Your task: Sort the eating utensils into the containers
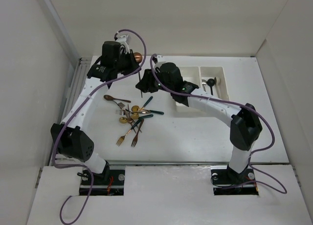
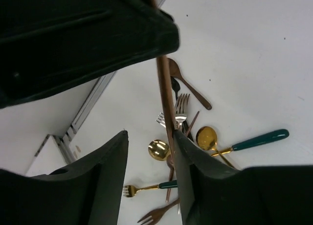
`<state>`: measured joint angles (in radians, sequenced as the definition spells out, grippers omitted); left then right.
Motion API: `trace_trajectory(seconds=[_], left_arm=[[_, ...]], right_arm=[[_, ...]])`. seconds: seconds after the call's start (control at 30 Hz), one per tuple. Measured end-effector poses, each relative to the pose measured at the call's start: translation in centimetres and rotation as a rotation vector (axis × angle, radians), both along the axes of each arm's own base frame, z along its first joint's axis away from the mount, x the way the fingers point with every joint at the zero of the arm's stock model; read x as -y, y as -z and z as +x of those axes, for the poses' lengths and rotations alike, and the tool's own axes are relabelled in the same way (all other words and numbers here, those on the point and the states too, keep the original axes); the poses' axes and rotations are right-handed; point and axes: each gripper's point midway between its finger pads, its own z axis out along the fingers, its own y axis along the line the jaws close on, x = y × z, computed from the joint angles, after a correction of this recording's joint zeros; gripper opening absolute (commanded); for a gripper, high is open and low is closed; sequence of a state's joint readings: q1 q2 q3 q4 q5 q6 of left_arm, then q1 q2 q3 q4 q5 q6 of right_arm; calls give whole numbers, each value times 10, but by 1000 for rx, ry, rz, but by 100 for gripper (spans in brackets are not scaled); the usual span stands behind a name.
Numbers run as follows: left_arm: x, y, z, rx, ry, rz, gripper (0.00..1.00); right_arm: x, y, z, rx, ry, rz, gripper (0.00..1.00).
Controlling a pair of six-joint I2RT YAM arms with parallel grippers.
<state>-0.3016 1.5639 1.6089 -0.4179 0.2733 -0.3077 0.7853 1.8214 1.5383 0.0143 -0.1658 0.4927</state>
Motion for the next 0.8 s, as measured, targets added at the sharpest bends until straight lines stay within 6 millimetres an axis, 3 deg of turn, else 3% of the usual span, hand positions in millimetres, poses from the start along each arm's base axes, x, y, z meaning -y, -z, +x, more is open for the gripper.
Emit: trace_trajectory(seconds=[0.1,0.17,0.2,0.23,0.33,0.4,0.57,0.6,0.63,0.73,0.8], left_arm=[[-1,-3,-8,10,4,2,0],[-2,-7,-13,25,5,6,0],[-2,-8,-15,28,8,7,0],[-2,-8,-17,32,11,7,0],[-1,-5,-22,24,17,3,0],[10,-1,-31,-11,49,-28,0],[28,0,-42,-34,102,-62,0],[28,0,-42,-34,103,-65,0],[28,-1,-42,-33,103,-68,0],[31,-2,-44,-35,114,-75,0],[32,-1,-45,-35,118,-78,1]], right_arm=[[2,1,4,-19,37,5,14],[4,3,5,-31,59,19,4],[5,3,5,-31,64,20,4],[6,4,5,-37,72,24,8],[9,7,3,-53,84,29,34],[8,5,5,-44,88,42,45],[9,5,6,-46,96,47,48],[9,5,6,-46,97,47,44],[9,5,6,-45,97,48,28],[7,1,5,-36,89,60,0],[8,0,3,-35,107,60,0]])
